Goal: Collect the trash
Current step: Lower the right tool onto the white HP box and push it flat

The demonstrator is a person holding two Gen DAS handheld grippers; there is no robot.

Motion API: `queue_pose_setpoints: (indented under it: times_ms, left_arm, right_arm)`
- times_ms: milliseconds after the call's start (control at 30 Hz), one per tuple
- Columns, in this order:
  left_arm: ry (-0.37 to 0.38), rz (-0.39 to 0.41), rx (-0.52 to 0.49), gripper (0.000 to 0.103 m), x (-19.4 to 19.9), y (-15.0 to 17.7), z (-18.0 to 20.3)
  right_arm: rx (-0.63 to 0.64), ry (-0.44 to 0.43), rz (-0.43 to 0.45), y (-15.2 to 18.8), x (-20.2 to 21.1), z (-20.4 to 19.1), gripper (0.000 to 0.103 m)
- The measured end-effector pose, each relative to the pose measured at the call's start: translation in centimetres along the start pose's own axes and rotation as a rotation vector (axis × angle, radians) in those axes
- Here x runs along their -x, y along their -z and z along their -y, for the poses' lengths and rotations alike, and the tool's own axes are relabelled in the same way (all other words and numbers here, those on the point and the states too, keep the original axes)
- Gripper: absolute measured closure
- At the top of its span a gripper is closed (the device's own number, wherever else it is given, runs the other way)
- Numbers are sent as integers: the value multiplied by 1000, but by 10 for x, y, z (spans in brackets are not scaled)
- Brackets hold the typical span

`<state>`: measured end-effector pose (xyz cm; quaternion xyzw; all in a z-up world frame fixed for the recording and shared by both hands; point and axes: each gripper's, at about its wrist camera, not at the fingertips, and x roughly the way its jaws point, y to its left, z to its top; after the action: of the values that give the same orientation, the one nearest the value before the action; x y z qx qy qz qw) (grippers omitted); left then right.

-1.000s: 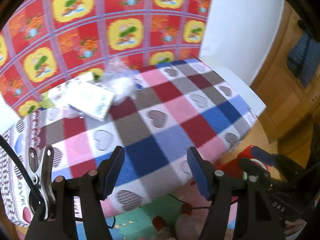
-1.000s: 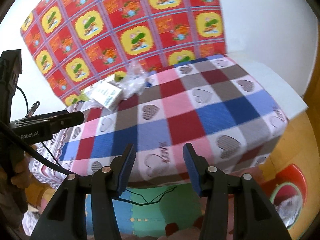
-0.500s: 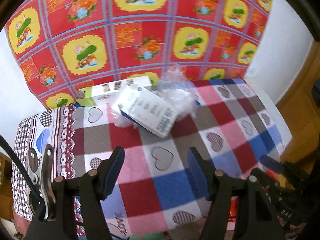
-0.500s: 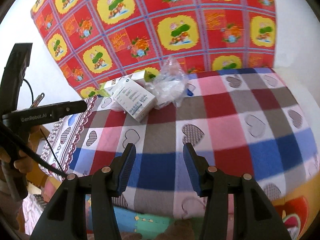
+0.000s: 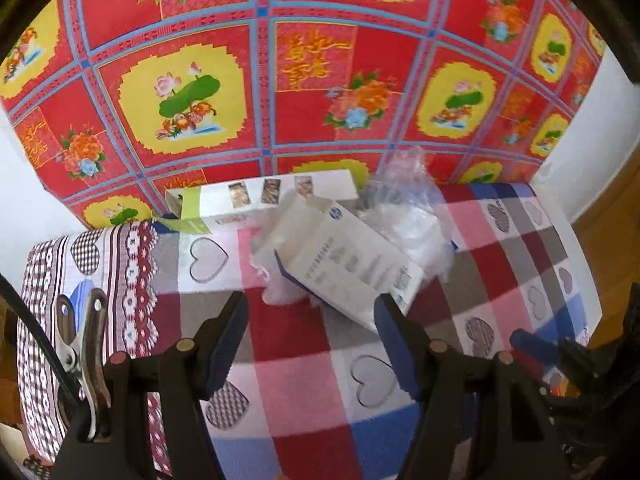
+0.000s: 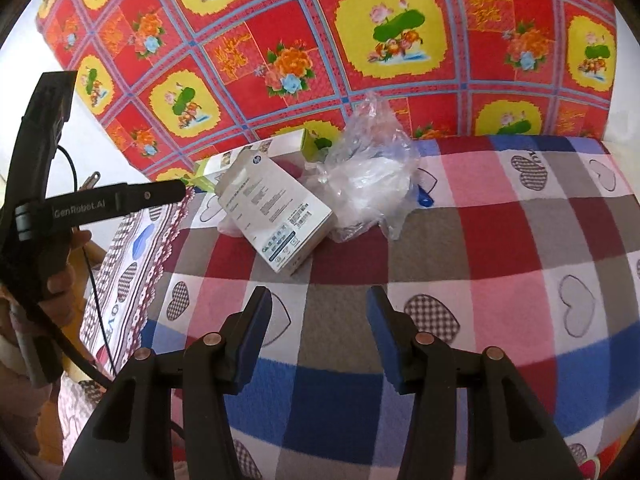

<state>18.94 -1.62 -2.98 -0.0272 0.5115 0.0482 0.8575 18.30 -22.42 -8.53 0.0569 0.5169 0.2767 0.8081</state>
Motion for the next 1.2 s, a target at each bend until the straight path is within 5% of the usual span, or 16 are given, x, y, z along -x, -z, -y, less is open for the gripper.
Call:
queue_pose_setpoints:
  times_ms: [267, 667, 1200]
  left_arm:
    - [26, -38, -75, 25, -35, -26, -17]
    - [86, -109, -180, 25, -87, -43, -19]
    - [233, -174, -191, 25, -110, -42, -16]
  right_arm:
    - [-76, 8, -37, -11, -30, -8, 53]
    - [-186, 21, -71, -20, -70, -7, 52]
    - [-145, 46, -82, -21, -100, -20, 52]
